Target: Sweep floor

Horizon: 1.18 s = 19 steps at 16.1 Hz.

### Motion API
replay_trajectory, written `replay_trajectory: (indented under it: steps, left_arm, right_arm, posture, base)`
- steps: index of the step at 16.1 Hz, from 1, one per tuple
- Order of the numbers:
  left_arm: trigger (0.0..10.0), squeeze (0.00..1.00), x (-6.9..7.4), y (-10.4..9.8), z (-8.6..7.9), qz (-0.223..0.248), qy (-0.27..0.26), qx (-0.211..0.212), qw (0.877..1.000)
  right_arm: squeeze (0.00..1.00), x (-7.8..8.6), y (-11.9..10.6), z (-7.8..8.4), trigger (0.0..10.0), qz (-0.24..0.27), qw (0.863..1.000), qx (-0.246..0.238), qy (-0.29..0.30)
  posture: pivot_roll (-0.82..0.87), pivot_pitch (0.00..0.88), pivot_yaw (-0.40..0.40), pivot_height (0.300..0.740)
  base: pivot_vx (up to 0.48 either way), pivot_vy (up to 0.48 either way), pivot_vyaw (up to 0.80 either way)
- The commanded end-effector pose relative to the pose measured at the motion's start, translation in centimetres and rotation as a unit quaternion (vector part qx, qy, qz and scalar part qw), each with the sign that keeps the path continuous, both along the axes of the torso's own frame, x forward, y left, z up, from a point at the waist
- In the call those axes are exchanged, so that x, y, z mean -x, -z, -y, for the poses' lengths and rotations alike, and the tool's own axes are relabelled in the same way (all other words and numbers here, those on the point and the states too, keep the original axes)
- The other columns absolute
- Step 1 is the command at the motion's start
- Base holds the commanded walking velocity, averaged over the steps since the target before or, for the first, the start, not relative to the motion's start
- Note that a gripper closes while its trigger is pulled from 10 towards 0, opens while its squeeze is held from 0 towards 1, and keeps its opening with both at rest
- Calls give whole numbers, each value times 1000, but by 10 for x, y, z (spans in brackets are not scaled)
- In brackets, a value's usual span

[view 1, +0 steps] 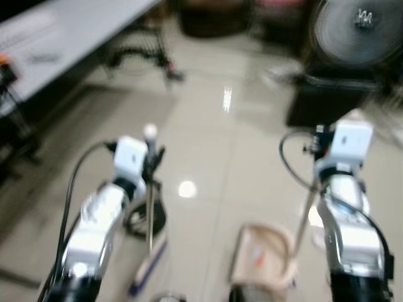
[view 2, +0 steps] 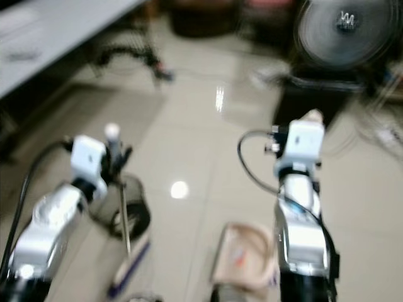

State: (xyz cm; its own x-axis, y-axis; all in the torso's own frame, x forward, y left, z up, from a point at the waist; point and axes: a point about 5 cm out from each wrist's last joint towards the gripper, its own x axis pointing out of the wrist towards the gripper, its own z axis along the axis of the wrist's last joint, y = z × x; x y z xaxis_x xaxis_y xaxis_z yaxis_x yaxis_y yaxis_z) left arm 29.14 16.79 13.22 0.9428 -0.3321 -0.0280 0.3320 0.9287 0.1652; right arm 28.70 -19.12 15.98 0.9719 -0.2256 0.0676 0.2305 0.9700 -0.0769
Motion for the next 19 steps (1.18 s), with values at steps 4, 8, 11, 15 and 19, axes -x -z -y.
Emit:
replay_trajectory:
  steps: [4, 8, 11, 15, 19]
  left_arm:
    - [10000, 0, -9, -8, 0, 35, -36, -3, 999]
    - [10000, 0, -8, -8, 3, 36, -40, -4, 999]
    - [10000, 0, -10, -11, 5, 46, -45, -9, 998]
    - [10000, 0, -12, -13, 7, 49, -47, -10, 998]
    - [10000, 0, -12, -12, 8, 50, -46, -15, 998]
  right_arm:
    - [0, 1, -12, -9, 10000, 40, 999, 8, -4]
    - [0, 1, -15, -14, 10000, 57, 998, 13, -29]
    - [0, -1, -16, -18, 10000, 63, 997, 2, -44]
    - [0, -1, -16, -18, 10000, 66, 997, 1, -48]
    - [0, 0, -13, -18, 10000, 65, 997, -4, -50]
  posture:
    - [-35, 85, 72, 740]
    - [-32, 84, 63, 740]
    - [-29, 85, 56, 740]
    - [-34, 85, 61, 740]
    - [-32, 85, 59, 740]
  base:
    - [0, -111, -800]
    - [0, -471, -200]
    - [0, -480, 0]
    - [0, -480, 0]
    - [0, -480, 0]
